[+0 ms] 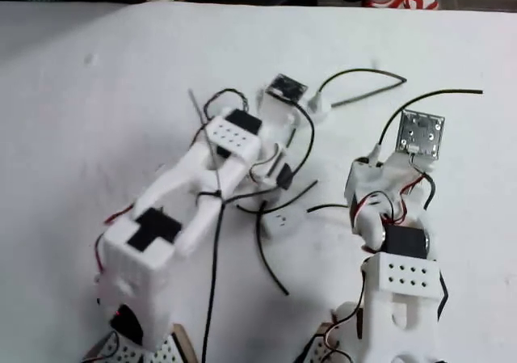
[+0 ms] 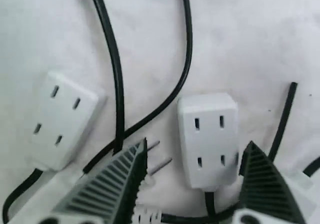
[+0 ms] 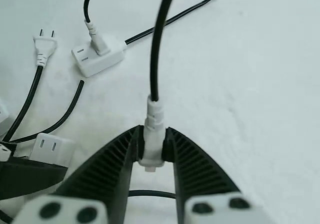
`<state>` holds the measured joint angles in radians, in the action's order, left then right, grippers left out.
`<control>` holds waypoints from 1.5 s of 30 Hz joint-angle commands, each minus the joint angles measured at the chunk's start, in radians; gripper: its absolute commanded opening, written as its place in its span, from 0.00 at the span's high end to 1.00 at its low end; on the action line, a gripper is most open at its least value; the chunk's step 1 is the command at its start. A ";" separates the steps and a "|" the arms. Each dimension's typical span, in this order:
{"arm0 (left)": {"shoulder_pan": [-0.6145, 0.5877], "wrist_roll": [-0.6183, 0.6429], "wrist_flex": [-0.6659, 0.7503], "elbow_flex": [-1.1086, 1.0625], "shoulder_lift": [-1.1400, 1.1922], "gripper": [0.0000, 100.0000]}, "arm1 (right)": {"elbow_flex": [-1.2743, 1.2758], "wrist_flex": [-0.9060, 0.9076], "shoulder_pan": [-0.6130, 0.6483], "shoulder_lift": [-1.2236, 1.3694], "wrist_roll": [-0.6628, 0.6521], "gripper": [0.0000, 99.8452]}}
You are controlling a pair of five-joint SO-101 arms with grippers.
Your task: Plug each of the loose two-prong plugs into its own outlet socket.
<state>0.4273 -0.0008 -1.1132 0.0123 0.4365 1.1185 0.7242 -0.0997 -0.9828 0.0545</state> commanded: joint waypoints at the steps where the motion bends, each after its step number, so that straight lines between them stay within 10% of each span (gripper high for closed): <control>1: 0.021 0.006 -0.006 0.117 0.077 0.74 | -0.005 -0.021 -0.010 -0.015 -0.009 0.98; 9: 0.038 -0.002 -0.074 0.138 0.074 0.98 | -0.005 -0.021 -0.010 -0.015 -0.009 0.98; 45: -0.196 -0.226 -0.275 0.226 -0.888 0.98 | 0.012 -0.021 -0.005 -0.015 -0.009 0.98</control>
<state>0.2601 -0.1419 -1.3357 0.1887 -0.3721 1.1400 0.7242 -0.0997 -0.9828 0.0545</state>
